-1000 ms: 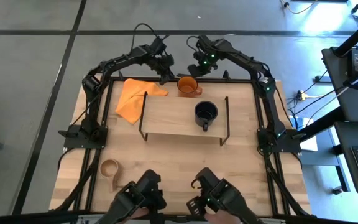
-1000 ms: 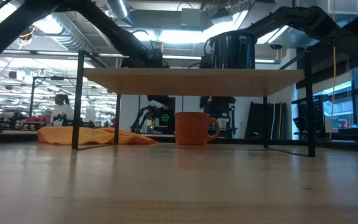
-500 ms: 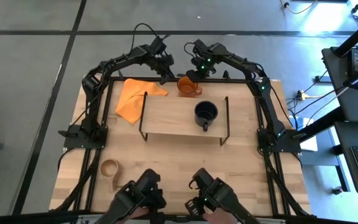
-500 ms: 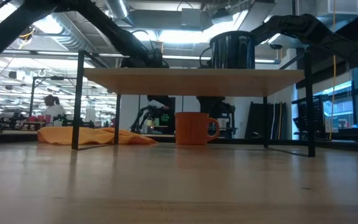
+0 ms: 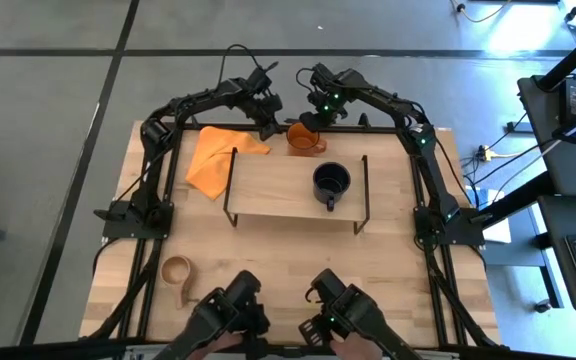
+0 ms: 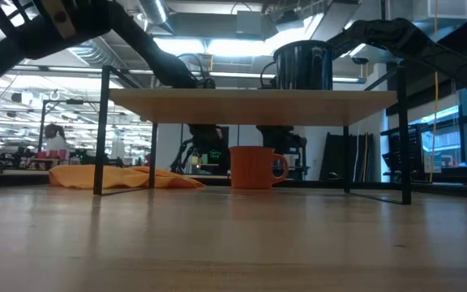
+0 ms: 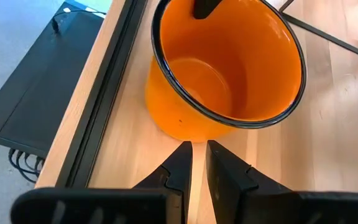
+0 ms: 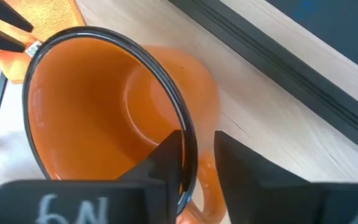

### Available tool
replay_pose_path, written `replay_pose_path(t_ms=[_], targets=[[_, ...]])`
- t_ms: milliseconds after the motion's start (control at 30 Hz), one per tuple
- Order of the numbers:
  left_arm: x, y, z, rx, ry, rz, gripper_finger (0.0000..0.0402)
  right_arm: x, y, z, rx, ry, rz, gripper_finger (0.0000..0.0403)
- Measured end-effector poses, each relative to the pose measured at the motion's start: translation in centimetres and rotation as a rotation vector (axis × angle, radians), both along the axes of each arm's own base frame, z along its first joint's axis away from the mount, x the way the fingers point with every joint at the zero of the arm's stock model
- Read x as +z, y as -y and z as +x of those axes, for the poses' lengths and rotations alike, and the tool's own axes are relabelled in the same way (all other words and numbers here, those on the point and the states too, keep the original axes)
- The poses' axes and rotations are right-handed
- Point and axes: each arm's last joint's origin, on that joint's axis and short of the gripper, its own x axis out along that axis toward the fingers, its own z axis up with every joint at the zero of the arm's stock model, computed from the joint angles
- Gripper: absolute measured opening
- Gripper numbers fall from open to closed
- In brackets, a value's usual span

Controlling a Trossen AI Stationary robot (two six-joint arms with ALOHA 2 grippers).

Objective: Stack small to large cups/mugs on shelf
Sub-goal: Put the orange mug on the shelf

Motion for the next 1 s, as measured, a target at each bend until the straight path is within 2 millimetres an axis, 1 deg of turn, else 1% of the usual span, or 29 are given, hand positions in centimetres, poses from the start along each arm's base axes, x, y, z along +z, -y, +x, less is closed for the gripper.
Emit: replay_pose_path(t_ms=[167, 200, 433, 567, 667, 767, 900, 1000], targets=[[0.0, -0.3, -0.2, 0.013, -0.004, 0.009, 0.0043, 0.0, 0.0, 0.0, 0.002, 0.012, 0.011, 0.0028], [0.0, -0.3, -0.2, 0.014, -0.003, 0.011, 0.0043, 0.0, 0.0, 0.0, 0.002, 0.018, 0.016, 0.0021], [0.1, -0.4, -0.2, 0.03, 0.002, 0.003, 0.0043, -0.1, 0.2, 0.2, -0.01, 0.059, 0.037, 0.0028], [0.1, -0.5, -0.2, 0.032, 0.01, 0.011, 0.0043, 0.2, 0.2, 0.2, -0.007, 0.067, 0.043, 0.0022], [0.1, -0.6, -0.3, 0.034, 0.01, 0.01, 0.0043, 1.1, 0.3, 0.4, -0.004, 0.103, 0.036, 0.0022], [0.1, -0.9, -0.7, 0.054, 0.008, 0.005, 0.0043, 2.7, 0.6, 0.6, -0.006, 0.138, 0.006, 0.0022], [0.1, -1.9, -1.9, 0.11, 0.002, -0.01, 0.0043, 5.2, 0.6, 0.5, -0.013, 0.158, -0.016, 0.0022], [0.1, -2.7, -2.8, 0.149, 0.002, -0.021, 0.0043, 6.9, 0.4, 0.1, -0.034, 0.13, -0.023, 0.0022]])
